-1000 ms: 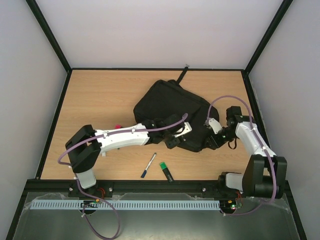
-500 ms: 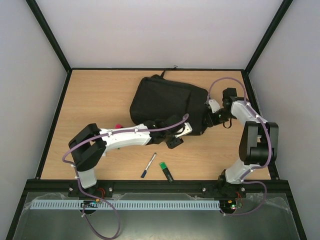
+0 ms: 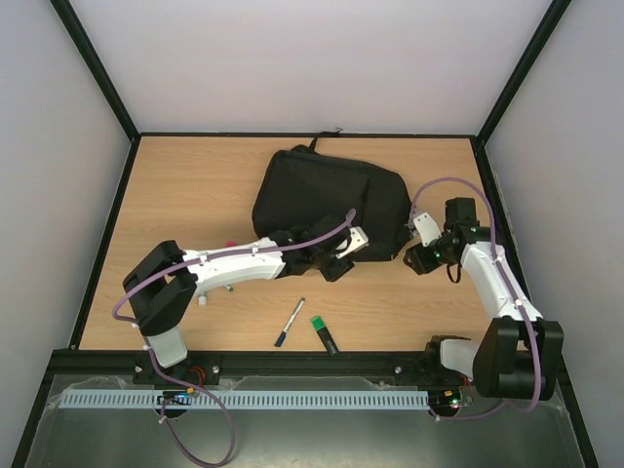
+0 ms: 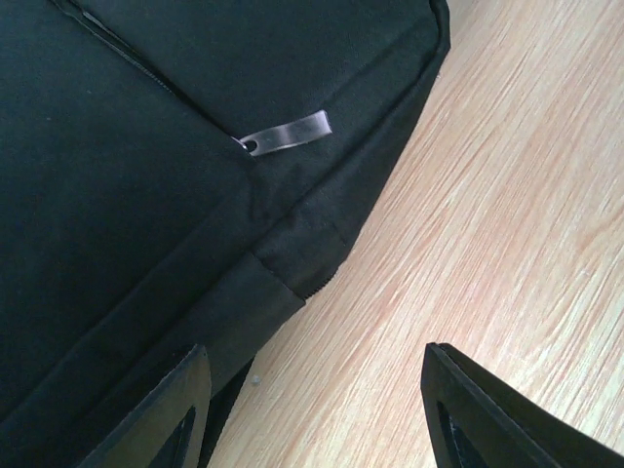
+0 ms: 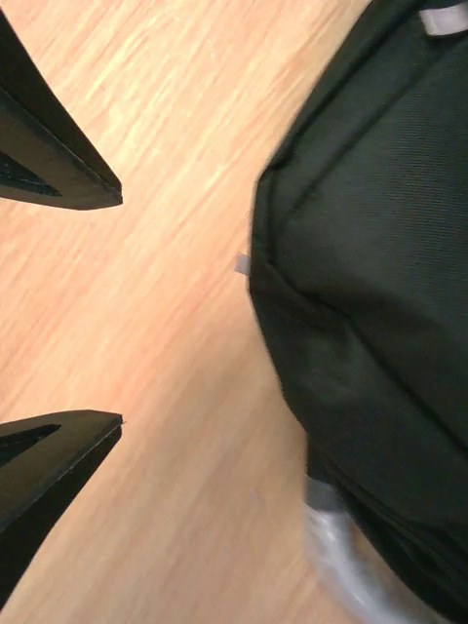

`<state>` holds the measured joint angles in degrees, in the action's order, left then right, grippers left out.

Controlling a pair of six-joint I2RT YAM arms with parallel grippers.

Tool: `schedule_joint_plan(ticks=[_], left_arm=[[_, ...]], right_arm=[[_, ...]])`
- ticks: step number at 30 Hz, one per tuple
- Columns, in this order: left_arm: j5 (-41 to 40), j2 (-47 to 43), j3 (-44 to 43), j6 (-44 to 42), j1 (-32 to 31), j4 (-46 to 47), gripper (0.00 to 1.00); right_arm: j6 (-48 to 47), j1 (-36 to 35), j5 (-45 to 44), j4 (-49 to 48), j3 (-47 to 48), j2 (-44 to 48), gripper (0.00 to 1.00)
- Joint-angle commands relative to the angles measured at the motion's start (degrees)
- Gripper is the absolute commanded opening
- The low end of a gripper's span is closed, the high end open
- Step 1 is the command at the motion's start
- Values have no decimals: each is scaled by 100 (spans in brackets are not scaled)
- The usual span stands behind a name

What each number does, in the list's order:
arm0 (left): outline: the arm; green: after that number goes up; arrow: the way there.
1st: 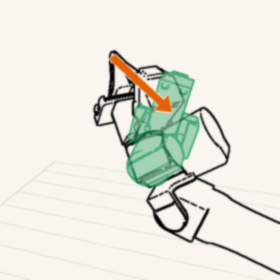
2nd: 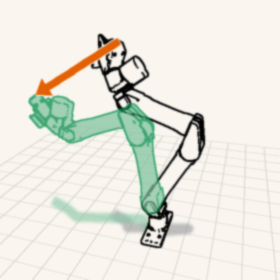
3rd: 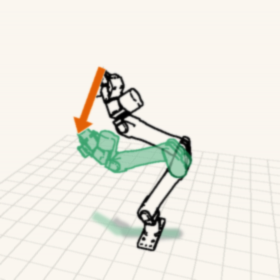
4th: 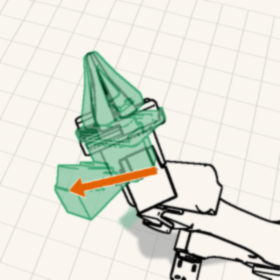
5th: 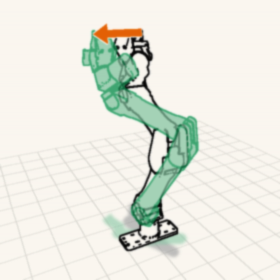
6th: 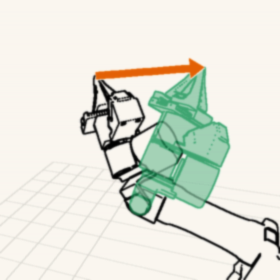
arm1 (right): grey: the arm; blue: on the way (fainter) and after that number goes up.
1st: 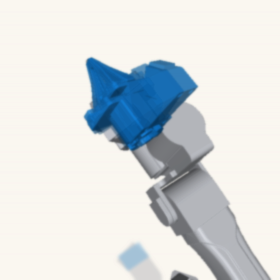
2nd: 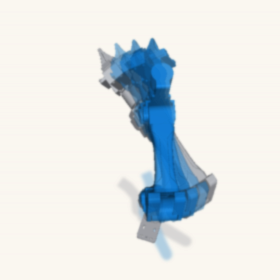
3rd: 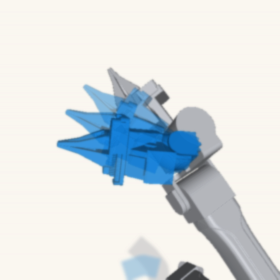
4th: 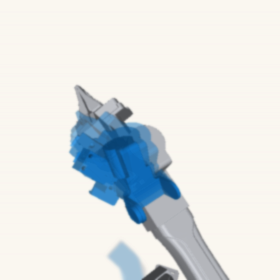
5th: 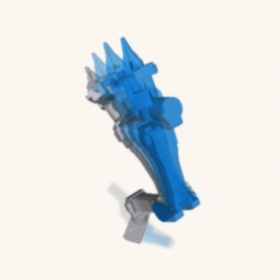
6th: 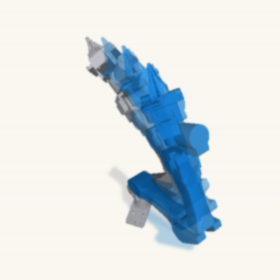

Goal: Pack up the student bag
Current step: Zip the student bag at the center of the board.

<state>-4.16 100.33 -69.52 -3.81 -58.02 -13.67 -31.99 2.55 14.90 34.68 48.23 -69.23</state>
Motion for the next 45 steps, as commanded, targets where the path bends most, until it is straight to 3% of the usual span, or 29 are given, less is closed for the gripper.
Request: schedule_joint_plan(ticks=[1, 14, 24, 33, 42, 45], left_arm=[[143, -125, -12, 187, 97, 233, 61], [76, -155, 91, 420, 107, 277, 61], [71, -148, 128, 502, 107, 336, 61], [162, -93, 101, 529, 107, 328, 61], [135, -127, 195, 575, 107, 365, 61], [129, -134, 193, 575, 107, 366, 61]], right_arm=[[-185, -28, 167, 236, -338, 76, 55], [557, -693, 98, -677, -313, -708, 52], [852, -827, -196, -1334, -352, -1305, 46], [932, -837, -249, -1647, -353, -1562, 34], [857, -843, -297, -1732, -481, -1382, 6], [809, -842, -364, -1574, -482, -1252, 1]])
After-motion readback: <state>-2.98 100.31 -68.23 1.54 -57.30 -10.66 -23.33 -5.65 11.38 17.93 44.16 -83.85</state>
